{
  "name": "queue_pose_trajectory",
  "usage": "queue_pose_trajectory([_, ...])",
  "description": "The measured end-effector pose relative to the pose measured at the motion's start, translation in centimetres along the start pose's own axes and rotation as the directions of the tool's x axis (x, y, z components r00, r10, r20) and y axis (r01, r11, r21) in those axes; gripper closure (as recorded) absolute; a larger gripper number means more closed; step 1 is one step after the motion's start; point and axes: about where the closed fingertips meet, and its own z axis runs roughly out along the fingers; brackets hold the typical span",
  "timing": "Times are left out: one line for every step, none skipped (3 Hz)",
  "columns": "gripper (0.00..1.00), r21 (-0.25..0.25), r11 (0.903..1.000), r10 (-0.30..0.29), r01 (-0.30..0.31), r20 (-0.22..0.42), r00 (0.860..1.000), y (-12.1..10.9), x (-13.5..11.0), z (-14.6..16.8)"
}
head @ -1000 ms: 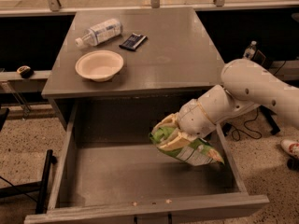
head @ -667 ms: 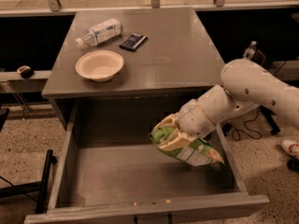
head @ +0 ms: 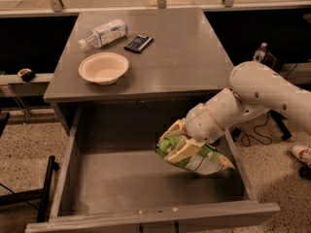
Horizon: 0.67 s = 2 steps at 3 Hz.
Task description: Place green rice chip bag into top drawer
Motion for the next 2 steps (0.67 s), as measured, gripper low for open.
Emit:
queue_pose_trajectory([0.00, 0.000, 1.0000, 0.000, 0.000, 0.000, 1.000, 0.00, 0.00, 0.00])
queue_pose_trajectory([0.00, 0.000, 1.0000, 0.000, 0.000, 0.000, 1.000, 0.00, 0.00, 0.00])
